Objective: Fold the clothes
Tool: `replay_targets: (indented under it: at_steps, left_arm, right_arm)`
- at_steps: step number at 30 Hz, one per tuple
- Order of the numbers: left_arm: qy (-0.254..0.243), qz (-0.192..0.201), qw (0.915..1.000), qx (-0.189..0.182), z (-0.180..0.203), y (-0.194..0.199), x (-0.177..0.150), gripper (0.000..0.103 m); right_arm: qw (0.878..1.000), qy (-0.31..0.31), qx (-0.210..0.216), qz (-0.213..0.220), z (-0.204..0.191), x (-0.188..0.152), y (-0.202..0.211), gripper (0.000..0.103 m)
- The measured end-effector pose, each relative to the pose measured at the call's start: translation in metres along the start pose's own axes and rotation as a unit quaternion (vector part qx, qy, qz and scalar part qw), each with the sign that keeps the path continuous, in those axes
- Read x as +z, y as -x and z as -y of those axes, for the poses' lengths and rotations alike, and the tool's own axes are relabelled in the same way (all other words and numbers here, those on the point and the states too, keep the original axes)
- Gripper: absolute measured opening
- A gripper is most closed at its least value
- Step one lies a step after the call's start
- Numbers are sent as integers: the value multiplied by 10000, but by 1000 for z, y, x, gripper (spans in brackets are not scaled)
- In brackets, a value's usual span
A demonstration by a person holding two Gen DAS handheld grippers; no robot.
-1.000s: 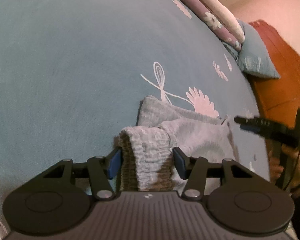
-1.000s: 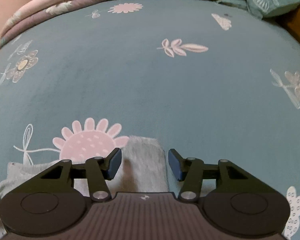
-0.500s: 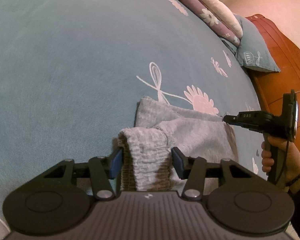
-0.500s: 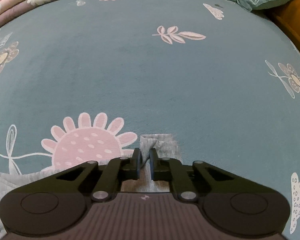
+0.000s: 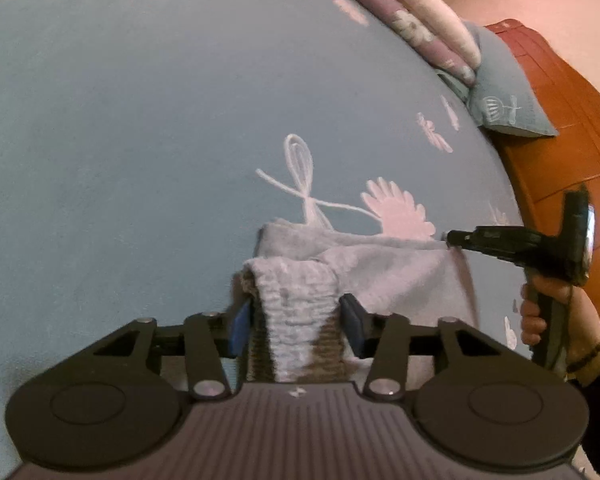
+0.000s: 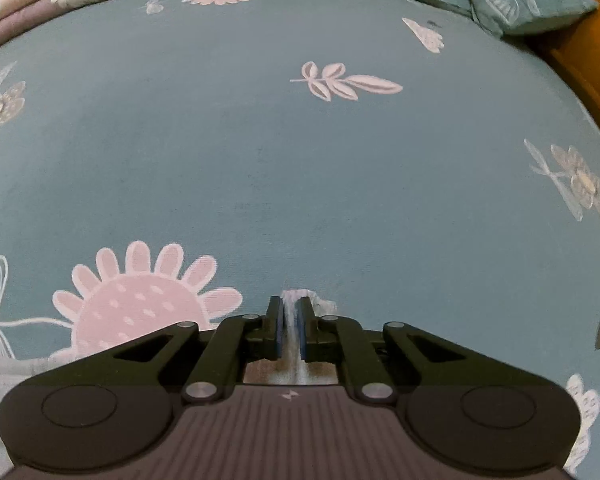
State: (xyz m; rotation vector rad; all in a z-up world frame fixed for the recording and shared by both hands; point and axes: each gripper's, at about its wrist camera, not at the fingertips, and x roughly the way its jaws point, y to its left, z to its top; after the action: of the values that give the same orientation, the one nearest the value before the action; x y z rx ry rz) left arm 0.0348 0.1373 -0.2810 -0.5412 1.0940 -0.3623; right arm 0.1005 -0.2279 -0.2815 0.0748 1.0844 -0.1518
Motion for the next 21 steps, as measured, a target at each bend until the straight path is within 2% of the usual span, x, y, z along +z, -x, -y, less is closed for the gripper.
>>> replay_targets:
  at_steps: [2,5,7,9,11,12,15,18,21]
  left_arm:
    - [-39,19,10000,44,2,7,2,51]
    - [-233,368,9984,349,12,32,5,57]
    - [-337,582,9968,436,20,47,6,57]
    - [-479,604,9969,164,34,50,5,59]
    - [-705,442,9963,-219,53,41,1,61]
    - [-850,357,9951,-352,61,34,-2,62]
    - [-1275,141,9915,-236,75,2,-11,62]
    - [-1028,189,9945,-62,66,-16,-5,55]
    - [-1033,434,9937,-78,75,-6,5,59]
  right_arm:
    - [9997,42,229,124,4,0,16,23]
    - [9973,50,620,403,17,-7,54,23]
    - [9947,262,892,441,18,-19,72,23]
    - [9909,579,1179,278,11,-34,78,23]
    - [9845,922,1486,102,1,-53,76,23]
    - [9821,1088,1539,-28,-5,-63,73,23]
    - [9799,1447,1369,-67,-14,-86,65,23]
    - [9844,1265,1220,-3,-6,-88,66,23]
    - [9833,1172,1387,133,0,-92,90,24]
